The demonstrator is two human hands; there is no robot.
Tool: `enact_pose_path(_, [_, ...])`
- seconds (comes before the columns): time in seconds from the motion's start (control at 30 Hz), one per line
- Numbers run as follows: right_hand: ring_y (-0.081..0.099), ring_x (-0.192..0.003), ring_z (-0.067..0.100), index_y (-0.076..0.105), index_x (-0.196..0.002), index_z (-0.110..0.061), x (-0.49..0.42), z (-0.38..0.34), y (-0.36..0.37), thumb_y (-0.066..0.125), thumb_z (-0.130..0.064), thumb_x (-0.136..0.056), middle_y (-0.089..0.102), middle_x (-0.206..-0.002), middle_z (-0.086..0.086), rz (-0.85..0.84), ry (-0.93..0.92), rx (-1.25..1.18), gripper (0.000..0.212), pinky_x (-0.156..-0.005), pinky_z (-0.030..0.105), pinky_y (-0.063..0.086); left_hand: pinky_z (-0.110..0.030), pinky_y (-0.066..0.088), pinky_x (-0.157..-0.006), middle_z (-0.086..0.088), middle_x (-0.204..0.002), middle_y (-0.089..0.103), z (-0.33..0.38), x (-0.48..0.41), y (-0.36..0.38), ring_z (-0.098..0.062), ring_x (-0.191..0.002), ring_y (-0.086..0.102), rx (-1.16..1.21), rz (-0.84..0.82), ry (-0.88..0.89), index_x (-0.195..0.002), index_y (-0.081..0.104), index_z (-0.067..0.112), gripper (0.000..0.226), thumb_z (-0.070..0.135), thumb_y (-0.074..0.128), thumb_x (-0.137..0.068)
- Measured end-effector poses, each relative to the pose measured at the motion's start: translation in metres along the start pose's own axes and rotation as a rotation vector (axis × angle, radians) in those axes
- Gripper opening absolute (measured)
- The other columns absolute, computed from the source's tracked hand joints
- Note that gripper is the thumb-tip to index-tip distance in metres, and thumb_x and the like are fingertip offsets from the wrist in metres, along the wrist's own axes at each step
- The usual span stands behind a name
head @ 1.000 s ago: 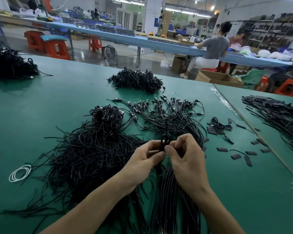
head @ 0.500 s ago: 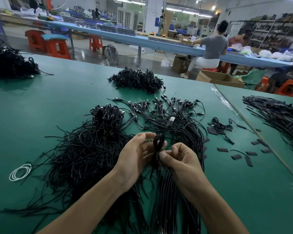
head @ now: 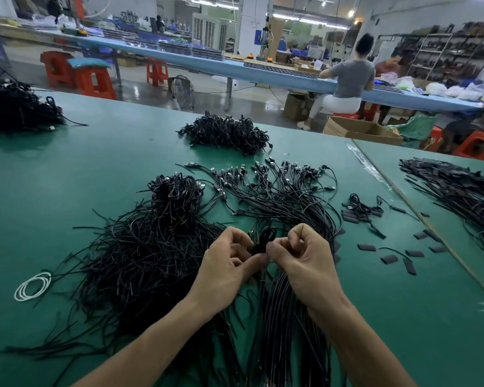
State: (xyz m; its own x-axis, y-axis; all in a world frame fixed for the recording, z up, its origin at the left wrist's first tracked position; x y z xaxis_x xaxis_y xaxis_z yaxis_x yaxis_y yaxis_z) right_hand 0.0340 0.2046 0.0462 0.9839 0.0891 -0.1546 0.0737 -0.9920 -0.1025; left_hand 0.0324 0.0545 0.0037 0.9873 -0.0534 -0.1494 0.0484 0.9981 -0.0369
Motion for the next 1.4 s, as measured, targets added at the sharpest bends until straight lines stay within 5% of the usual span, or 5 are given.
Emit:
enact_pose_path(0.23, [0.059, -0.069, 0.009, 0.038, -0.075, -0.014, 0.007, 0.003, 0.007, 0.062, 0.010, -0.090, 0.061, -0.070, -0.001, -0.131, 0.025, -0.107, 0.037, -0.069, 0.020, 0.052, -0.028, 0.058, -0.077, -0.012, -0.102, 0.076, 0.008, -0.007, -0.005, -0.025, -0.096, 0.073, 0.403, -0.012, -0.080, -0.101, 0.057, 0.007, 0.017, -0.007, 0.049, -0.097])
enact_pose_path(0.6, [0.052, -0.064, 0.010, 0.034, -0.077, -0.016, 0.007, 0.009, 0.010, 0.064, 0.006, -0.090, 0.056, -0.065, -0.003, -0.157, 0.086, -0.170, 0.040, -0.064, 0.021, 0.049, -0.023, 0.056, -0.075, -0.010, -0.090, 0.075, 0.031, -0.003, -0.004, -0.015, -0.084, 0.071, 0.535, -0.097, -0.001, -0.080, 0.070, 0.027, 0.009, 0.034, 0.076, -0.078])
enact_pose_path(1.0, [0.048, -0.064, 0.015, 0.034, -0.076, -0.015, -0.001, 0.009, -0.002, 0.065, 0.003, -0.091, 0.052, -0.070, 0.004, 0.004, 0.062, -0.019, 0.039, -0.057, 0.024, 0.050, -0.019, 0.044, -0.049, 0.004, -0.060, 0.064, 0.006, 0.001, 0.001, -0.008, -0.046, 0.058, -0.206, -0.072, 0.002, -0.090, 0.047, 0.026, 0.048, 0.038, 0.089, -0.070])
enact_pose_path(1.23, [0.050, -0.062, 0.010, 0.034, -0.074, -0.016, 0.001, 0.012, 0.003, 0.058, 0.011, -0.091, 0.053, -0.063, -0.001, -0.046, 0.082, -0.115, 0.041, -0.058, 0.017, 0.048, -0.029, 0.060, -0.074, -0.007, -0.087, 0.077, -0.001, -0.001, -0.001, -0.023, -0.084, 0.075, 0.120, 0.047, -0.092, -0.095, 0.060, 0.008, 0.011, -0.003, 0.058, -0.094])
enact_pose_path(1.4, [0.049, -0.060, 0.007, 0.034, -0.072, -0.018, 0.004, 0.018, 0.011, 0.060, 0.008, -0.091, 0.052, -0.067, 0.002, -0.087, 0.134, -0.159, 0.042, -0.057, 0.016, 0.046, -0.033, 0.059, -0.082, -0.013, -0.108, 0.075, 0.011, -0.001, -0.002, -0.027, -0.099, 0.073, 0.395, -0.055, -0.151, -0.105, 0.061, 0.005, 0.035, 0.038, 0.062, -0.092])
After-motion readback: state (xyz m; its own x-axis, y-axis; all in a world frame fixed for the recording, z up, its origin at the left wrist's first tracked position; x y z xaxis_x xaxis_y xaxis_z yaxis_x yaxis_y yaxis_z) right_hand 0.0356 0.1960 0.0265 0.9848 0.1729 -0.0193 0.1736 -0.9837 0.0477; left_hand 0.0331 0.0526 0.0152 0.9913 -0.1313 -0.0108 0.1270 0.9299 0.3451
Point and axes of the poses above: each hand's wrist, its own x-axis away from the middle knuckle, its own y-axis out of the palm, z = x × y, the point moved 3 cm from there along -x, towards the middle knuckle
